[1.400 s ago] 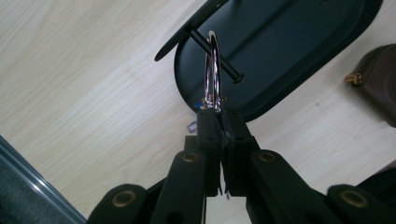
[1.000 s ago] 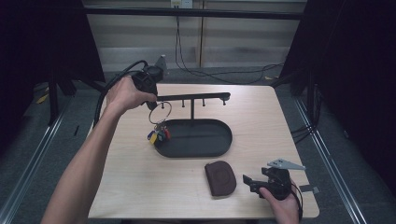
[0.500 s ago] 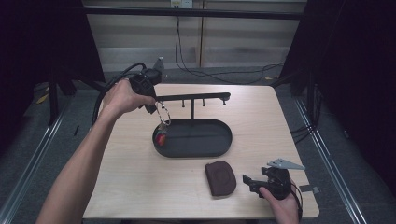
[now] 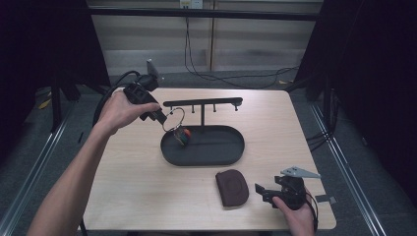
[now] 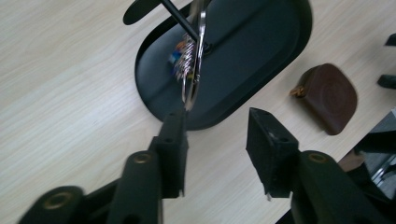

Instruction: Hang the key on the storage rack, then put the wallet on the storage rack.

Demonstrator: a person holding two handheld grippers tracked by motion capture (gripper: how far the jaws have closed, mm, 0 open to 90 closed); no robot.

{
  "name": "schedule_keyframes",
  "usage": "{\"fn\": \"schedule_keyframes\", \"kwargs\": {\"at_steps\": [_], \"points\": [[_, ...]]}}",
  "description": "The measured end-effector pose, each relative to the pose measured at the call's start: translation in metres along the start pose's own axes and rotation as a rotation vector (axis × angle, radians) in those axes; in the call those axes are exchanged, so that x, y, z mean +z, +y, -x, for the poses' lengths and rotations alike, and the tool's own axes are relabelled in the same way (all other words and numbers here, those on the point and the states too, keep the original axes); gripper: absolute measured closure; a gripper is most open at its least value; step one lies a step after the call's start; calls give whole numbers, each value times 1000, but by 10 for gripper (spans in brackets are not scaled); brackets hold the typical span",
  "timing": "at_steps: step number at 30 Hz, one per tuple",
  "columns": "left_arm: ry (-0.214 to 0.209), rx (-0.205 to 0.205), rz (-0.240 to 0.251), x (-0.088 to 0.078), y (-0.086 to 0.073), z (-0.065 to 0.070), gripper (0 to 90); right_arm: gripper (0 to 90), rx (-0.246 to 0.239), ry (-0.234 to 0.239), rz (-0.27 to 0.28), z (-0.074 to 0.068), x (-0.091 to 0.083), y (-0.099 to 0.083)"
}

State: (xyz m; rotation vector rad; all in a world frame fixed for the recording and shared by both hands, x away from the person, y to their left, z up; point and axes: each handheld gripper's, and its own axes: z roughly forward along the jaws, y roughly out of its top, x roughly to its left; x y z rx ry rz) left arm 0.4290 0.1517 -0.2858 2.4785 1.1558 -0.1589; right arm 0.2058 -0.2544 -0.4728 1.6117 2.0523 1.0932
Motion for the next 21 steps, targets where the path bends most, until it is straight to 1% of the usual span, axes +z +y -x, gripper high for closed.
{"fn": "schedule_keyframes", "kwargs": {"at_steps": [2,4,6,7,8,9,10,13,14,15,16,17,18,19,20,21], "points": [[-2,5,17,1,-5,-1,504,149,0,-1,1,0,0,0],[-6,7,22,3,-10,-3,472,148,-2,-1,3,0,0,0],[3,10,11,6,-13,-4,451,149,1,-1,2,0,0,0],[-5,12,9,7,-14,-6,438,149,1,-3,3,0,0,0],[-14,9,14,7,-16,-7,429,149,6,-6,-2,0,1,1],[-14,14,22,7,-17,-7,421,148,6,-5,-4,0,2,1],[-17,12,41,8,-19,-6,415,149,8,-5,-2,0,2,1],[-29,29,59,10,-26,-6,392,149,11,-5,-1,1,1,1],[-32,29,63,11,-28,-6,388,148,13,-6,0,1,1,1],[-32,40,61,11,-31,-5,374,149,14,-7,1,1,1,1],[-22,50,65,11,-34,-4,371,148,12,-8,0,1,1,0],[-24,61,63,12,-37,-3,371,148,9,-9,2,1,0,0],[-37,67,71,14,-40,-3,370,149,8,-9,3,1,0,0],[-46,65,74,16,-43,-3,365,149,11,-9,3,0,-1,0],[-42,71,70,17,-46,-5,359,149,11,-7,5,0,-1,0],[-42,72,76,19,-48,-6,350,148,14,-8,5,0,-1,0]]}}
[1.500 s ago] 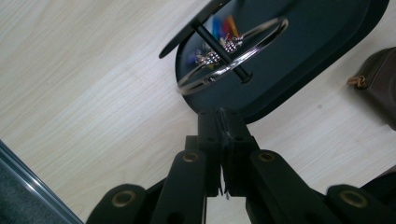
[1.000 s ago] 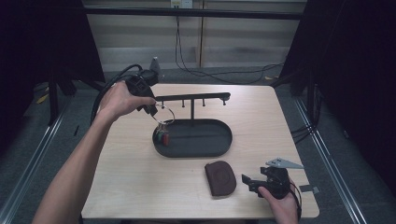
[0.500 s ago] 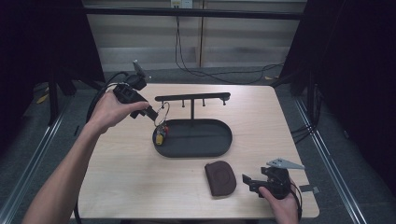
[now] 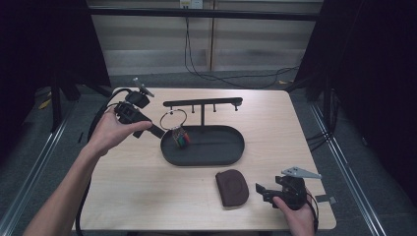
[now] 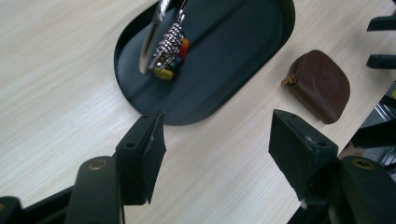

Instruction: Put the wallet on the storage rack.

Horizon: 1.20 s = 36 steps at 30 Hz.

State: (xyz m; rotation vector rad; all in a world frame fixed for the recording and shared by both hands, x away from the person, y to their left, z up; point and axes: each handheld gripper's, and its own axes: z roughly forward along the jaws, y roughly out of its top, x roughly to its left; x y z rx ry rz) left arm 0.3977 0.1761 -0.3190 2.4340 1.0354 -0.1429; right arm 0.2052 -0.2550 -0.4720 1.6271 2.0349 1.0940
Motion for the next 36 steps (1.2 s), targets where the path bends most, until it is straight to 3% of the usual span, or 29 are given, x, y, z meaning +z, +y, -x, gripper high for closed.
{"fn": "schedule_keyframes", "kwargs": {"at_steps": [3,5,8,13,17,19,21,23,24,26,28,32,36], "points": [[0,-17,24,2,-8,-5,315,148,-4,-2,-1,0,2,1],[6,-49,54,5,-14,-6,305,149,-2,2,-8,0,2,1],[-6,-44,56,10,-24,-5,300,149,-5,7,-12,-1,3,1],[-33,-61,141,12,-42,-6,304,167,-5,13,-8,-1,0,-1],[-60,-87,188,13,-58,-6,310,176,-2,9,-9,-2,-2,-1],[-64,-79,197,14,-66,-7,324,177,5,9,-8,-1,-1,-1],[-36,-86,215,16,-75,-4,330,177,4,4,-12,0,-1,-1],[-64,-95,234,19,-83,-3,325,174,6,2,-12,-1,0,-1],[-75,-94,232,21,-87,-4,324,174,5,6,-11,0,0,-1],[-55,-85,225,26,-93,-4,318,173,7,1,-14,0,0,-1],[-72,-83,217,32,-101,-6,314,173,8,2,-6,0,-1,-1],[-54,-69,222,44,-115,-8,289,172,13,4,-6,0,-1,-1],[-71,-64,240,53,-128,-7,287,172,5,14,-13,0,0,-1]]}}
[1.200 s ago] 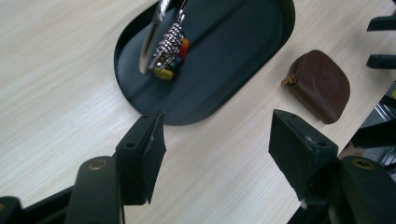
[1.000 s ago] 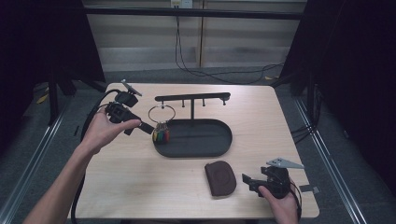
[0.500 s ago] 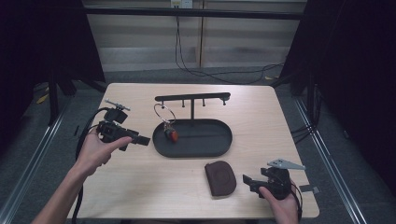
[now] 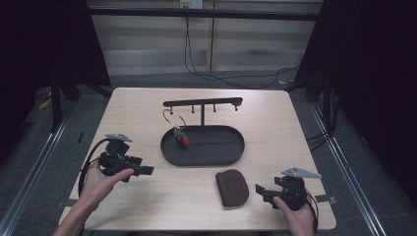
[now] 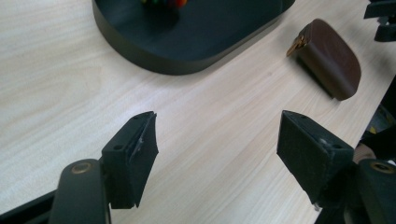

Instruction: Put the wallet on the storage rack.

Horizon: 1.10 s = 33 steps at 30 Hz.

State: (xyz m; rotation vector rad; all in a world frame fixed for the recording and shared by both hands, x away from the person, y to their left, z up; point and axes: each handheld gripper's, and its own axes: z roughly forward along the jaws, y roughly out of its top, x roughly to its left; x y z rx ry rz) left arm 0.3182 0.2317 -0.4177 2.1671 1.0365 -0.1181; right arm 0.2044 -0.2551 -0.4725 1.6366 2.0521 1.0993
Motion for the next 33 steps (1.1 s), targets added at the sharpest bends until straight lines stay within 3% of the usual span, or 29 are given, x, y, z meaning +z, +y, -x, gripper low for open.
{"fn": "schedule_keyframes", "kwargs": {"at_steps": [3,11,13,15,17,21,23,25,29,30,33], "points": [[2,14,-28,7,-12,1,282,172,-2,8,-3,0,0,0],[-22,30,-34,17,-44,6,273,171,1,6,8,1,1,3],[-29,27,-4,17,-51,9,268,171,-8,11,11,-1,1,3],[-61,16,-17,20,-58,12,241,172,-11,23,10,-2,1,4],[-74,33,-14,20,-62,14,238,175,-23,28,4,-3,2,4],[-112,42,58,14,-70,20,204,194,-35,44,8,-6,1,6],[-127,70,64,12,-75,22,192,208,-33,62,8,-8,1,8],[-128,93,67,11,-82,23,192,225,-33,87,-2,-10,0,10],[-135,92,66,8,-92,25,195,256,-33,110,-49,-17,-1,16],[-116,107,71,7,-92,26,202,272,-36,106,-62,-19,-1,18],[-111,125,91,5,-92,24,208,286,-42,163,-128,-23,6,24]]}}
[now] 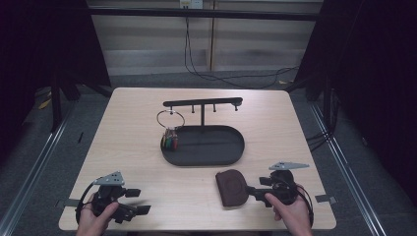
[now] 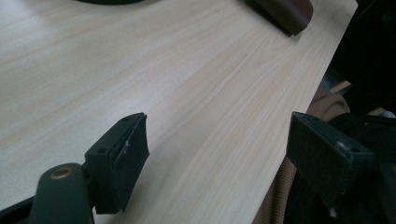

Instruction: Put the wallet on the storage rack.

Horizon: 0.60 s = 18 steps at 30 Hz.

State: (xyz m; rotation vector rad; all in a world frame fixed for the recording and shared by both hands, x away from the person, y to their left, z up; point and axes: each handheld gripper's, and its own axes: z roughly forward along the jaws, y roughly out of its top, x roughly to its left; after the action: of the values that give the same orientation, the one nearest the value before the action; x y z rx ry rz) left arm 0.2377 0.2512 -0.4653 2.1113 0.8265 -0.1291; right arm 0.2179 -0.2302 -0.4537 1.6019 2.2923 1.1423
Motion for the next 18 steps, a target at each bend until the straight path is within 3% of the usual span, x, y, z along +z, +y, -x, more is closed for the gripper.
{"fn": "schedule_keyframes", "kwargs": {"at_steps": [4,8,13,15,18], "points": [[21,8,20,-3,-1,1,207,279,-3,60,-70,-9,14,10],[30,20,44,-6,0,2,207,208,-3,-14,-177,-17,26,24],[18,24,38,-5,0,3,207,179,17,20,-244,-14,33,37],[13,36,38,-5,1,3,207,169,14,16,-300,-14,38,43],[10,31,40,-5,1,2,207,194,11,-13,-341,-18,43,50]]}}
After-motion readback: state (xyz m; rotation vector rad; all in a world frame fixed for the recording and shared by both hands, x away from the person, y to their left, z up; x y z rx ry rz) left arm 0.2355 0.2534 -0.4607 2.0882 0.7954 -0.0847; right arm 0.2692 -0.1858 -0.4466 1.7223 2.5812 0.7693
